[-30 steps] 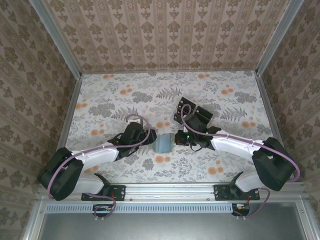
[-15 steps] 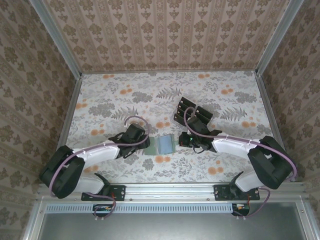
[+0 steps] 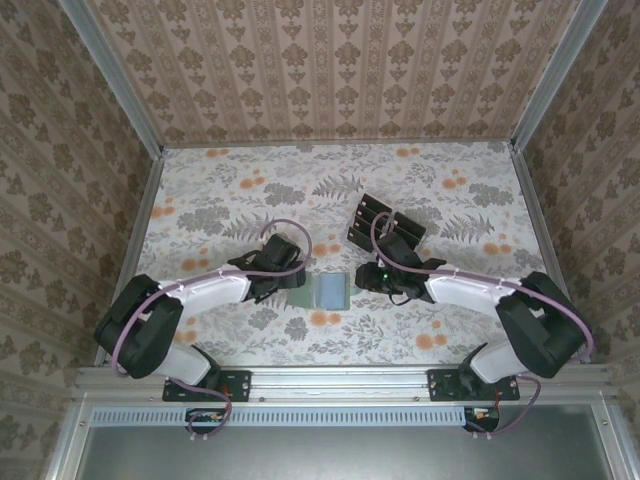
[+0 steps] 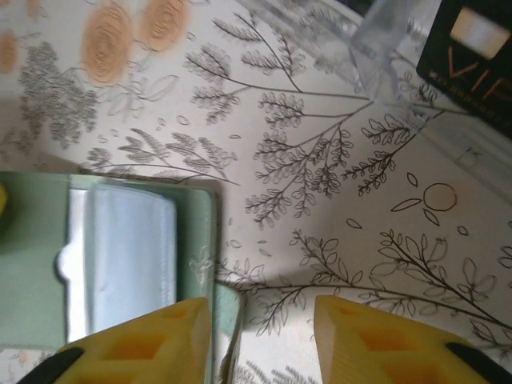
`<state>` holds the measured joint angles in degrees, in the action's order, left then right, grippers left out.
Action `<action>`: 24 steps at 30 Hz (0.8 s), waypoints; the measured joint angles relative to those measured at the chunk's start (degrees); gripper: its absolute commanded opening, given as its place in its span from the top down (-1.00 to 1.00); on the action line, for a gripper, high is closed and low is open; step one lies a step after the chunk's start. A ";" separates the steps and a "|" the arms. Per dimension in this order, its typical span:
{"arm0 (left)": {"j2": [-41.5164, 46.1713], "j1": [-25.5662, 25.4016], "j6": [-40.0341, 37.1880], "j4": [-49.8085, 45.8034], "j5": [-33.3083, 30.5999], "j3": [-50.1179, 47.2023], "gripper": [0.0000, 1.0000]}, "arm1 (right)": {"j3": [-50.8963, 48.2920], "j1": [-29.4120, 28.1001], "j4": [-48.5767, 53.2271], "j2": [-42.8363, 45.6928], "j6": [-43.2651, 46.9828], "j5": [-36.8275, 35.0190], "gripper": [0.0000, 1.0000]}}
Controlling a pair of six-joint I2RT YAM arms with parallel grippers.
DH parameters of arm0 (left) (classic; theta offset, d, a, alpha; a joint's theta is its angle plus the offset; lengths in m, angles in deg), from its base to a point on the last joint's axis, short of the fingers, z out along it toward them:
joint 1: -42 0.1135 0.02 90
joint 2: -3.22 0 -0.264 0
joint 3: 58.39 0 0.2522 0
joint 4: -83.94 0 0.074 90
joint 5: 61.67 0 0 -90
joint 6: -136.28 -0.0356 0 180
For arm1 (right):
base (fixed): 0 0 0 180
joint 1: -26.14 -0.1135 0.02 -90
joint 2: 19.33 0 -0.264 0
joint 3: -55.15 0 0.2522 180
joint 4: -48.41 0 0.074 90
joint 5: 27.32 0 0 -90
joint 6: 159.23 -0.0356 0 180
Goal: Put the credit cards into the card holder
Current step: Open the card holder at the center of the table.
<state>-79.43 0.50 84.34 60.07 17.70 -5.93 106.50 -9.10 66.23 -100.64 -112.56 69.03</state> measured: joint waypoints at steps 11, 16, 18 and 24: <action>9.46 0.70 -2.21 -4.85 -0.28 1.18 -0.52 | 4.61 -1.95 8.26 10.54 1.70 0.31 -0.15; 10.91 0.48 -2.19 -4.92 0.37 1.18 -0.53 | 9.03 -5.05 8.28 4.96 2.69 1.88 -0.14; 10.93 0.20 -2.21 -4.90 0.42 1.11 -0.53 | 10.19 -6.10 8.09 1.92 2.82 2.58 -0.13; 10.49 -0.55 -2.38 -4.42 0.85 0.07 -0.53 | 11.30 -7.85 7.72 -4.35 2.84 4.15 -0.07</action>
<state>-68.94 -0.05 81.96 55.66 18.55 -5.87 117.80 -16.95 73.94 -104.99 -109.72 73.18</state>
